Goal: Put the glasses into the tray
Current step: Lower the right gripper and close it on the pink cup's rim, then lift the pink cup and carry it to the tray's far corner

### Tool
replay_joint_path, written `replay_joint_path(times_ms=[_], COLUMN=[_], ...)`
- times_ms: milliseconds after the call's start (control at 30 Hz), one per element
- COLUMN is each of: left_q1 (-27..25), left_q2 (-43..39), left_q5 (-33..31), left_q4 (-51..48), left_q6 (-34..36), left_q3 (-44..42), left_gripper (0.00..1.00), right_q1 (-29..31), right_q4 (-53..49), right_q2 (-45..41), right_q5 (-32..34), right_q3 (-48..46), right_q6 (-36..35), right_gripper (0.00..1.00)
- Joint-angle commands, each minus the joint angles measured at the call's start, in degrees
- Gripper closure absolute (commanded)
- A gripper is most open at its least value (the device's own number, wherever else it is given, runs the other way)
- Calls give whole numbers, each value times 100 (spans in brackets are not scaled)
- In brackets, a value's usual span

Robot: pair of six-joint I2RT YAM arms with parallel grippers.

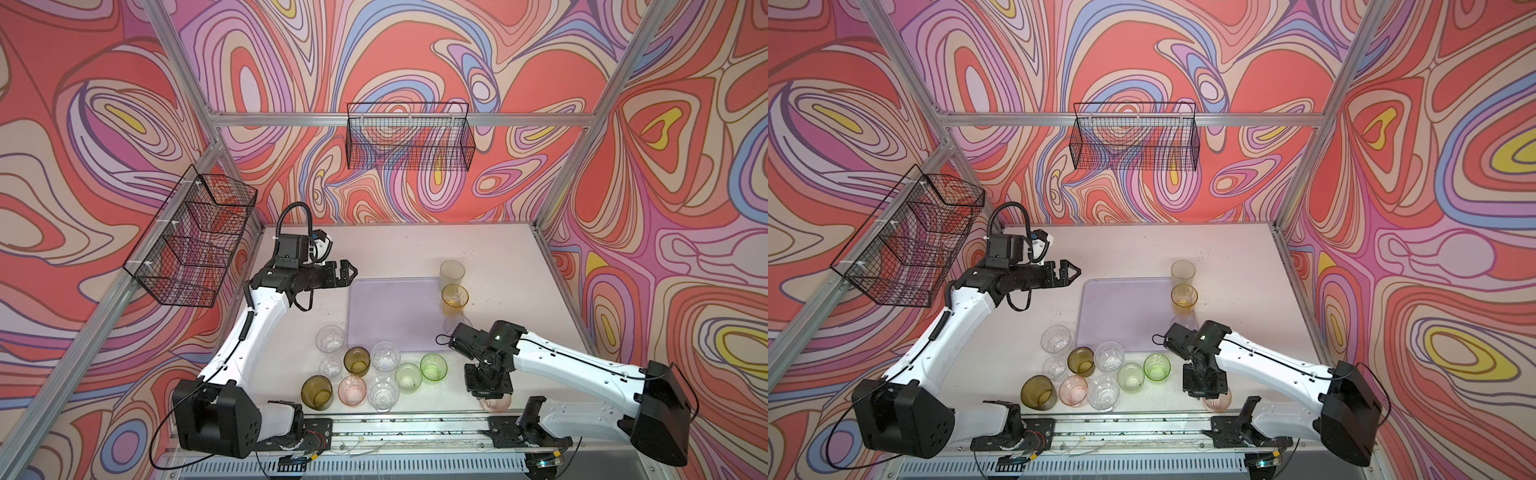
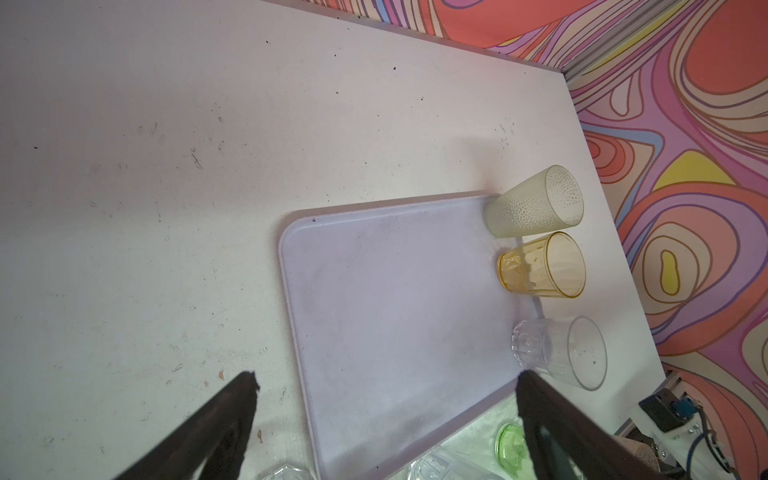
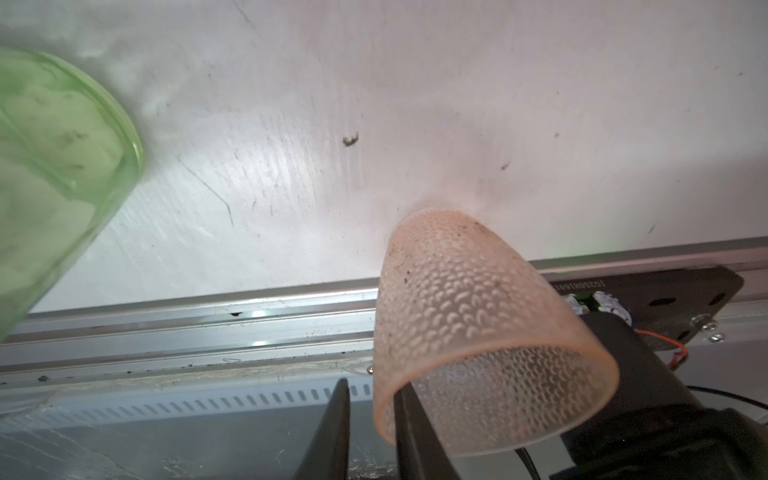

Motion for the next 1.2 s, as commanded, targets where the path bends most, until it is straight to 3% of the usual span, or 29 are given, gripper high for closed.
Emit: replay_joint_path(times_ms=[0, 600, 1167], left_q1=[26, 26, 26], left_q2=[-71, -32, -7], left_q5=[45, 122, 118], left_q4=[66, 100, 77], left_q6=[-30, -75, -57], left_q3=[-42, -43, -42], left_gripper=[0, 0, 0], right_q1=[38, 35, 32], right_q4=[23, -178, -1272], right_q2=[36, 178, 693], right_q5=[202, 572, 1247], right_q3=[-43, 240, 1767], right_q6=[0, -79, -485], right_gripper=[84, 100, 100])
